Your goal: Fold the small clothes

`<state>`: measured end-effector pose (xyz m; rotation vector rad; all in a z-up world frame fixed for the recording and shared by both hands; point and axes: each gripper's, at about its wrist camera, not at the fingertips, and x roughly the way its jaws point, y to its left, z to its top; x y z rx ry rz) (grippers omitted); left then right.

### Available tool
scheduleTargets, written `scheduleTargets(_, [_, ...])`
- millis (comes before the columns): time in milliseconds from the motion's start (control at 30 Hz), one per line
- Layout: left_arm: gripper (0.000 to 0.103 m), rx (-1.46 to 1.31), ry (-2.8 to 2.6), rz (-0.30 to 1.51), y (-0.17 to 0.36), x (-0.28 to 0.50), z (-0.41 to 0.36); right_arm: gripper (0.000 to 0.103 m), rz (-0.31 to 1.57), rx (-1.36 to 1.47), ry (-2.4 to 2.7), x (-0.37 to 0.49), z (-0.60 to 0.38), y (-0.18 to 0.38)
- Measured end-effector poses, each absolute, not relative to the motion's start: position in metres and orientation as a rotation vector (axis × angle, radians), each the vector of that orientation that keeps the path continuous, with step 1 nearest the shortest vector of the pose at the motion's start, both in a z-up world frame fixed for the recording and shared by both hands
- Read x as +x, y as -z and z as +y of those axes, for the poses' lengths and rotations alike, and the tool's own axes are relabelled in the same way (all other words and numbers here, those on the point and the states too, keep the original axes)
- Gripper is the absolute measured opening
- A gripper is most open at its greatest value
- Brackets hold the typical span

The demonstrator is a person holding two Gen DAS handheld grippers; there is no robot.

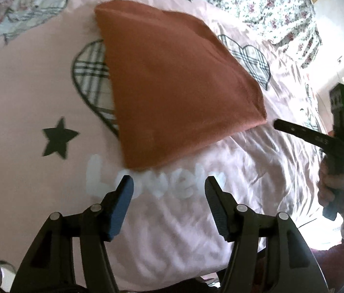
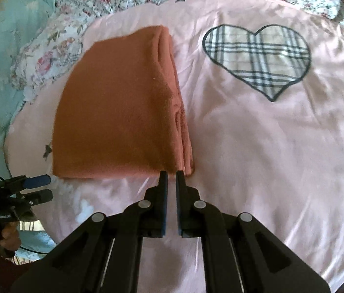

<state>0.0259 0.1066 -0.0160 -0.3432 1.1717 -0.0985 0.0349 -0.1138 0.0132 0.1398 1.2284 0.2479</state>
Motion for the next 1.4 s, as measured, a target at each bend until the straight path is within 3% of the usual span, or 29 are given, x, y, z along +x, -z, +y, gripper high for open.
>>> scheduleTargets(400, [0.068,-0.172,0.004,1.127,0.004,-0.005,0.11,0.008,1.247,0.145,-0.257,-0.016,-0.093,-0.015])
scheduleTargets(467, [0.074,-0.13,-0.019,1.119,0.003,-0.013,0.11,0.01,1.251,0.148,-0.258,-0.025,-0.092,-0.016])
scheduleTargets(533, [0.078,-0.09,-0.041,1.113,0.002,-0.021,0.11,0.034,1.254,0.151,-0.254,-0.031,-0.091,-0.016])
scheduleTargets(600, [0.081,-0.063,-0.063,1.102,0.001,-0.027,0.11,0.046,1.241,0.156,-0.243,-0.038,-0.093,-0.018])
scheduleTargets(800, [0.085,-0.034,-0.067,1.077,-0.009,-0.033,0.107,0.051,1.208,0.149,-0.232,-0.047,-0.094,-0.027])
scheduleTargets(1000, [0.087,0.0,-0.079,1.046,-0.021,-0.018,0.1,0.076,1.139,0.115,-0.276,-0.033,-0.085,-0.042])
scheduleTargets(1400, [0.087,-0.059,-0.145,1.034,-0.024,0.016,0.106,0.086,1.172,0.064,-0.331,0.006,-0.058,-0.023])
